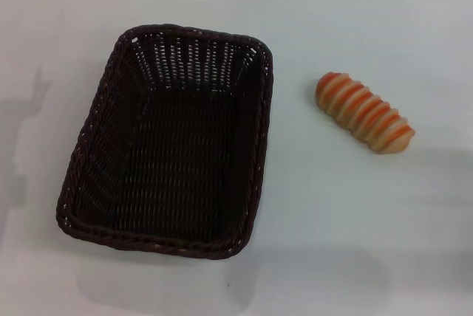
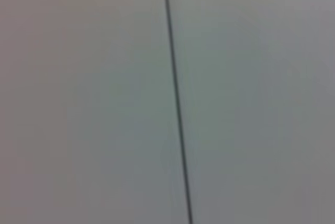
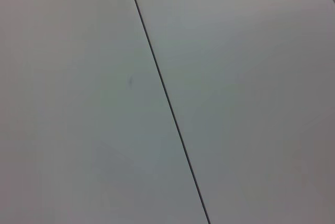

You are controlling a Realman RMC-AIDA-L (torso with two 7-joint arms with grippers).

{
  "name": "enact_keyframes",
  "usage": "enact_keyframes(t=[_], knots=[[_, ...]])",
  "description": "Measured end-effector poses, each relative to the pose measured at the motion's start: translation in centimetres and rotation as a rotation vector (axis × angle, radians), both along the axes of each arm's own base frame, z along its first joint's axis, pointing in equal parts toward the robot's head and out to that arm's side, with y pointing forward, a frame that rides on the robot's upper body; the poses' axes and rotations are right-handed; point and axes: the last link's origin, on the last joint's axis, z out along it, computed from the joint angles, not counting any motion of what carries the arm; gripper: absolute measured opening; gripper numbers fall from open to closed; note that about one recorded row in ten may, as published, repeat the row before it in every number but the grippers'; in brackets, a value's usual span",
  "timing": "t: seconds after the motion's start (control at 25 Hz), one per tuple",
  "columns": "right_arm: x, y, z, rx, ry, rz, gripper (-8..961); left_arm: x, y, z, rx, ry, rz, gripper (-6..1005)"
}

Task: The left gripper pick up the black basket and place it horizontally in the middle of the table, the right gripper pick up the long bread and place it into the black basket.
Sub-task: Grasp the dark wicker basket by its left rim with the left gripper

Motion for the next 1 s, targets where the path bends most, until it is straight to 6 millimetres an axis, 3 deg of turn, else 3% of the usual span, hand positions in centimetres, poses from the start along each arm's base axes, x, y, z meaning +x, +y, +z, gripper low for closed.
enact_keyframes(t=[0.24, 0.28, 0.4, 0.44, 0.52, 0.64, 0.68, 0.88, 1.0], knots=[[0.1, -0.3, -0.1, -0.003, 0.0, -0.004, 731, 2.4, 4.3, 1.7, -0.15, -0.007, -0.041, 786], [0.1, -0.3, -0.1, -0.003, 0.0, -0.004, 731, 2.4, 4.3, 1.7, -0.15, -0.007, -0.041, 785], [0.0, -0.3, -0.2, -0.008, 0.003, 0.0, 732, 4.5, 6.5, 3.8, -0.24, 0.007, 0.003, 783], [-0.1, -0.3, -0.3, -0.009, 0.005, 0.004, 732, 6.6, 7.7, 5.4, -0.297, 0.01, 0.053, 782], [-0.1, -0.2, -0.3, -0.008, 0.006, 0.005, 732, 7.4, 8.1, 6.0, -0.333, 0.016, 0.101, 781], [-0.3, -0.1, -0.3, -0.009, 0.008, 0.01, 733, 12.1, 7.8, 7.5, -0.455, 0.071, 0.251, 778], [-0.3, -0.1, -0.3, -0.009, 0.008, 0.01, 733, 12.1, 7.8, 7.5, -0.455, 0.071, 0.251, 778], [-0.4, 0.0, -0.4, -0.016, 0.008, 0.016, 732, 16.0, 6.1, 8.5, -0.608, 0.102, 0.422, 774], [-0.4, 0.1, -0.5, -0.021, 0.007, 0.02, 732, 16.7, 4.8, 8.4, -0.719, 0.115, 0.494, 771]])
